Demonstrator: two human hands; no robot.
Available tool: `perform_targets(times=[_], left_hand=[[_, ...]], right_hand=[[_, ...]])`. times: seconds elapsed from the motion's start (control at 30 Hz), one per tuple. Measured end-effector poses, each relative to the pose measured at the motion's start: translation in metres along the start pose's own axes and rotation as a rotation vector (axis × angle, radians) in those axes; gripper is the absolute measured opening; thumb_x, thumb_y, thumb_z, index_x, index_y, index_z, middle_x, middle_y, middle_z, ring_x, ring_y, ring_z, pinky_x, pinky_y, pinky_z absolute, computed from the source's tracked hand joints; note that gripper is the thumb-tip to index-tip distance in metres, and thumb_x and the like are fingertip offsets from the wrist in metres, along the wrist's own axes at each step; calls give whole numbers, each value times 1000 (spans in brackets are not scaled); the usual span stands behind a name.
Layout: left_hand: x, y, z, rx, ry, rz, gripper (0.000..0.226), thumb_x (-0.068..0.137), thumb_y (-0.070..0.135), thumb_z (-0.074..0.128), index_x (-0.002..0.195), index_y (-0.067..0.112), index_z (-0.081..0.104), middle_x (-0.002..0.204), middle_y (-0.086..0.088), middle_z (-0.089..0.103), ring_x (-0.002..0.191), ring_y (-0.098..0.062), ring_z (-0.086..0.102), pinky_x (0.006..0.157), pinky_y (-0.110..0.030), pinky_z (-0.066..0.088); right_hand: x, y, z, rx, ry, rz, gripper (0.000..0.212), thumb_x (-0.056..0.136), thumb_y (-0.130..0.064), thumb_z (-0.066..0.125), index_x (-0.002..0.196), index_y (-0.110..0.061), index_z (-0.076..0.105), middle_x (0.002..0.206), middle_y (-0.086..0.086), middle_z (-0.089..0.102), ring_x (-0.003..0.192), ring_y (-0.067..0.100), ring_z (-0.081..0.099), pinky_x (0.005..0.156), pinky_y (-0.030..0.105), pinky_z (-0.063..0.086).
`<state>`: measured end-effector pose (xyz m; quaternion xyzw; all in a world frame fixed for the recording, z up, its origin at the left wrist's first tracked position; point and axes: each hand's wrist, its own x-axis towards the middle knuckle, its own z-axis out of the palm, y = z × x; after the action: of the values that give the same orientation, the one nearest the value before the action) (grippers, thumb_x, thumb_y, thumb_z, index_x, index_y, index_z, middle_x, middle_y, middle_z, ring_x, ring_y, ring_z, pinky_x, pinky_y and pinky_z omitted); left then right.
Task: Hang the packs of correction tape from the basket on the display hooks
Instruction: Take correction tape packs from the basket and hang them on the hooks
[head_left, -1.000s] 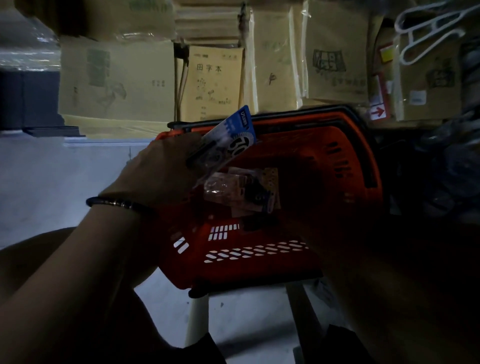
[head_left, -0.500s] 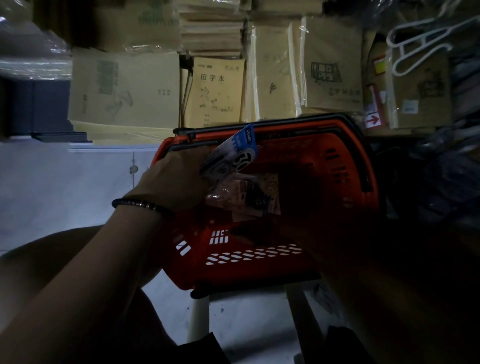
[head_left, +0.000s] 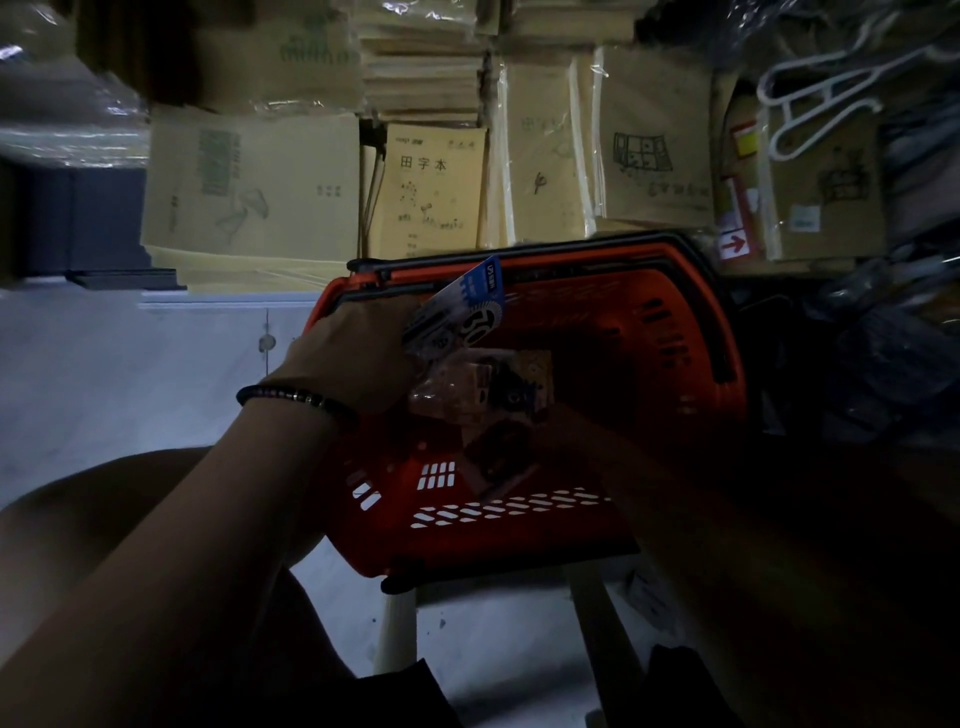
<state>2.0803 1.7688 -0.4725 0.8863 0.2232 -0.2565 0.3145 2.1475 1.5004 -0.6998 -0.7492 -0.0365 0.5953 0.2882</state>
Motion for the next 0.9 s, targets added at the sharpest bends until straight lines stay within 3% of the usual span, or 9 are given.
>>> perform_targets(times=[0.1, 0.23, 0.33, 0.43, 0.53, 0.6, 0.7, 0.77, 0.9], left_hand=[[2, -3, 1, 4, 33, -8, 52, 90, 53, 60, 135, 27, 64, 128, -10, 71, 117, -35, 68, 98, -53, 57], [3, -2, 2, 19, 94, 4, 34, 96, 37, 70, 122, 15, 71, 116, -18, 74, 107, -39, 69, 80, -36, 48], [-8, 1, -3, -55, 161, 1, 50, 86, 51, 71, 122, 17, 72, 116, -19, 75, 110, -41, 69, 76, -33, 41], [-30, 2, -7, -186, 253, -57, 42, 83, 53, 78, 113, 24, 69, 111, -13, 76, 106, -38, 70, 77, -35, 45], [-59, 10, -9, -453, 317, -74, 61, 64, 71, 73, 107, 27, 71, 101, 3, 78, 96, -22, 73, 83, -42, 59], [-77, 18, -11, -623, 350, -36, 54, 65, 69, 74, 108, 36, 74, 101, 6, 81, 98, -20, 76, 88, -50, 62], [-105, 37, -21, -860, 383, 51, 35, 82, 42, 82, 113, 29, 76, 108, -1, 82, 104, -29, 78, 91, -57, 62], [-127, 52, -28, -993, 366, 113, 30, 93, 26, 78, 121, 16, 74, 114, -8, 81, 109, -36, 76, 92, -53, 60], [-172, 88, -46, -1207, 311, 170, 43, 87, 35, 74, 121, 7, 74, 118, -22, 77, 107, -40, 76, 97, -52, 58]], right_hand=[[-34, -19, -15, 120, -13, 46, 42, 81, -4, 87, 118, -10, 69, 103, 1, 71, 94, 17, 69, 71, 24, 60], [-67, -45, -33, 179, 116, -62, 24, 82, -1, 83, 105, -9, 79, 96, 8, 78, 89, 25, 74, 66, 27, 57], [-102, -75, -49, 255, 201, -161, 5, 83, -4, 82, 87, -5, 80, 82, 14, 79, 74, 22, 72, 70, 30, 52], [-145, -100, -66, 275, 191, -252, 16, 90, -19, 78, 102, -8, 78, 94, 14, 79, 82, 21, 71, 75, 36, 52], [-183, -116, -83, 316, 210, -333, 15, 97, -27, 73, 107, -16, 78, 93, 5, 79, 83, 17, 73, 78, 39, 58], [-208, -126, -92, 277, 319, -458, 14, 100, -27, 70, 102, -17, 80, 90, -5, 79, 82, 8, 72, 78, 29, 56], [-244, -142, -99, 169, 520, -629, 11, 101, -23, 69, 96, -21, 79, 79, -24, 74, 75, -15, 63, 74, 11, 47], [-267, -152, -102, 116, 576, -693, 15, 101, -27, 69, 95, -20, 80, 75, -21, 73, 72, -10, 62, 72, 16, 47], [-320, -181, -112, -39, 590, -808, 42, 105, -35, 61, 67, -18, 58, 57, -15, 49, 58, 0, 44, 61, 27, 37]])
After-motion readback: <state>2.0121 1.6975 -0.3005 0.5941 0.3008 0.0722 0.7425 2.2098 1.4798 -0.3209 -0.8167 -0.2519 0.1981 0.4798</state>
